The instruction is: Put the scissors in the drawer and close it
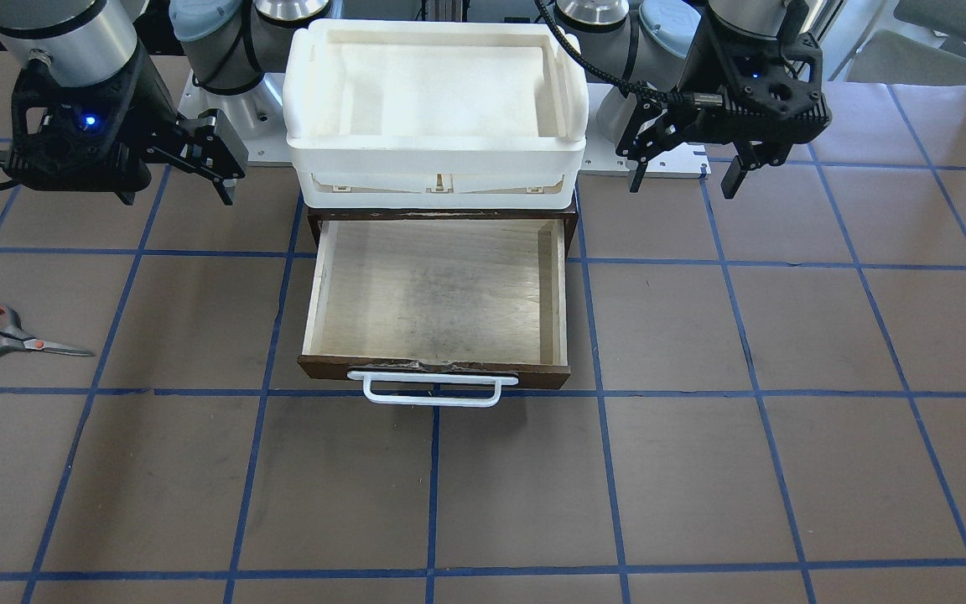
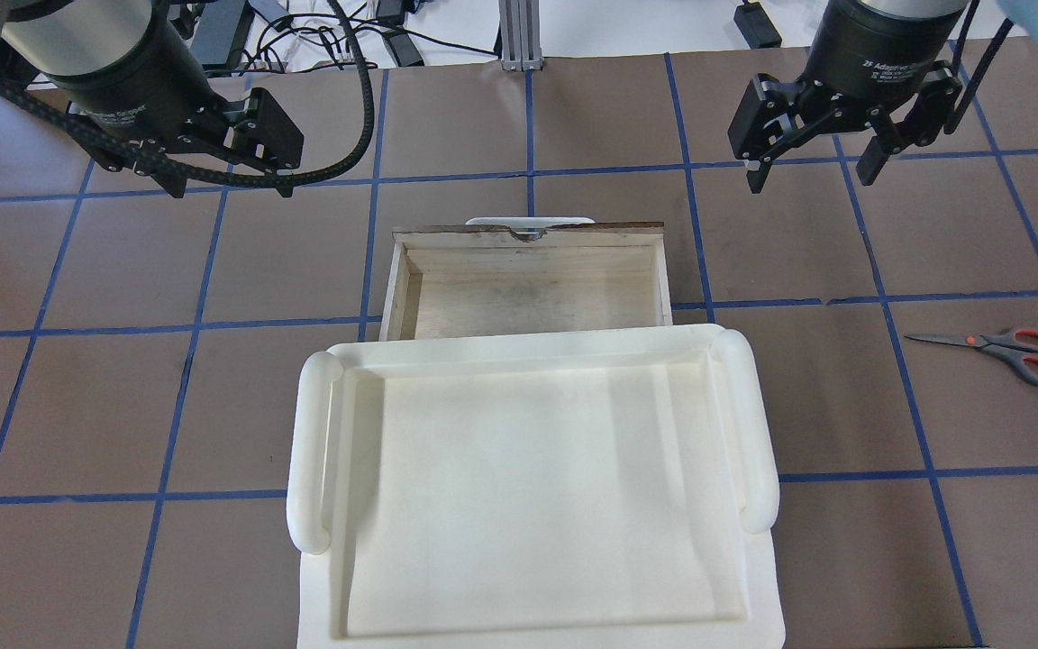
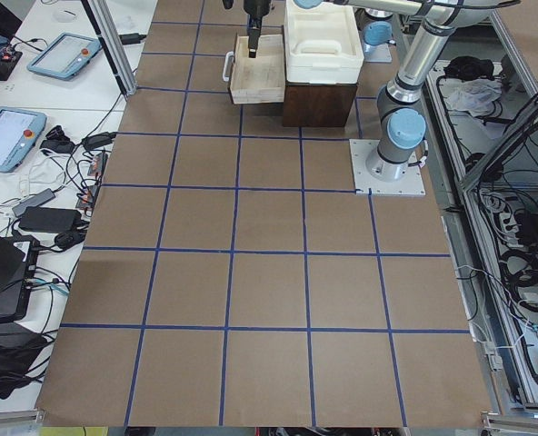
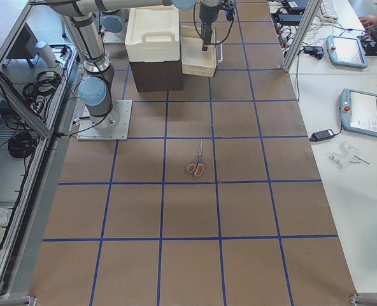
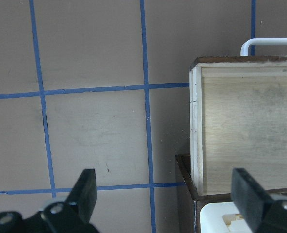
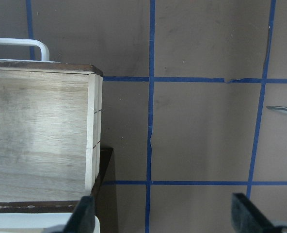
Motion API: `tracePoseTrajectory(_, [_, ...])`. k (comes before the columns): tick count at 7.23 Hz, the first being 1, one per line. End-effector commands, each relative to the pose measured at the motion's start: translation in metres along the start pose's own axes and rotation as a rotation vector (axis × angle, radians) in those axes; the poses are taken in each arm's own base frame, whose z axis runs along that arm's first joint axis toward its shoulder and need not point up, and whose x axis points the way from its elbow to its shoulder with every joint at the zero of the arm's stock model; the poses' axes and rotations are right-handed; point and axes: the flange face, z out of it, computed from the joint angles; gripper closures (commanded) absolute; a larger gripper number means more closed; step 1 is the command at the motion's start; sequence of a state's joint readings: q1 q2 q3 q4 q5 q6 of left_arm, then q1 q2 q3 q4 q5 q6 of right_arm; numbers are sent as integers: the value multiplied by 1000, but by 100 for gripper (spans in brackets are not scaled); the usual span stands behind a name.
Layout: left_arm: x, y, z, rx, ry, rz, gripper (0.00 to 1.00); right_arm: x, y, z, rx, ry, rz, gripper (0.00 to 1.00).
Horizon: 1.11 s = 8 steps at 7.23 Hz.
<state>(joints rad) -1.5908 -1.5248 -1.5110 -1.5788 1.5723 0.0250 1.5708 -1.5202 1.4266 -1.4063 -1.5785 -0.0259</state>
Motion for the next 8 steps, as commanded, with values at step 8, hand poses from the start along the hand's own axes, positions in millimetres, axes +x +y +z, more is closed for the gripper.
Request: tracePoseTrajectory(8, [0,1,-1,2,-8,13,0,128,-15,19,-31,-48,-419,0])
